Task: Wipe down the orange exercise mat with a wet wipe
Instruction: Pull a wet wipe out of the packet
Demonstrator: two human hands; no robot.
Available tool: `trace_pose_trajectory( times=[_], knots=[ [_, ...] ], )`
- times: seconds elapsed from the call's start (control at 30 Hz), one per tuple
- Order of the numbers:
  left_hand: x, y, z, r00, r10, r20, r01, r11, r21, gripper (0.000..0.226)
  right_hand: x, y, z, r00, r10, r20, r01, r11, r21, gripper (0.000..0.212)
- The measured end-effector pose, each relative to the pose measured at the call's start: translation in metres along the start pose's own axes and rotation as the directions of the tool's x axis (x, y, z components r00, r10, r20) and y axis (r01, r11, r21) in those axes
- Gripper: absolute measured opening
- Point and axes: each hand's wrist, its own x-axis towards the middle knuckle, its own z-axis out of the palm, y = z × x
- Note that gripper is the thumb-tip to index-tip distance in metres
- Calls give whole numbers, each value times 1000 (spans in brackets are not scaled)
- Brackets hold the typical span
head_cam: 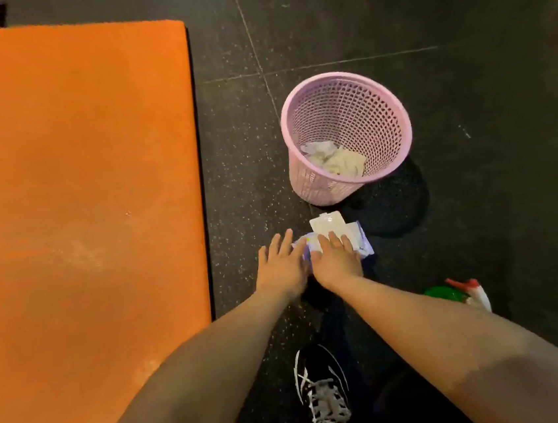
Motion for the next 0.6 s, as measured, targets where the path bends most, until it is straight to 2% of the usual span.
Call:
trace_pose_trajectory(
  times=[0.07,0.27,0.47,0.6],
  knots=[
    [18,6,20,998,41,38,-43,997,63,57,12,16,11,999,33,-11,-34,999,-30,54],
    [55,23,69,983,175,63,-183,971,157,56,42,62,48,991,126,-46,-125,992,26,59],
    [60,28,94,977,180,116,-195,971,137,63,50,77,66,986,154,-70,-143,980,136,64],
    [53,19,99,986,151,73,-160,978,137,59,35,73,86,987,139,-84,-114,960,255,63]
  ],
)
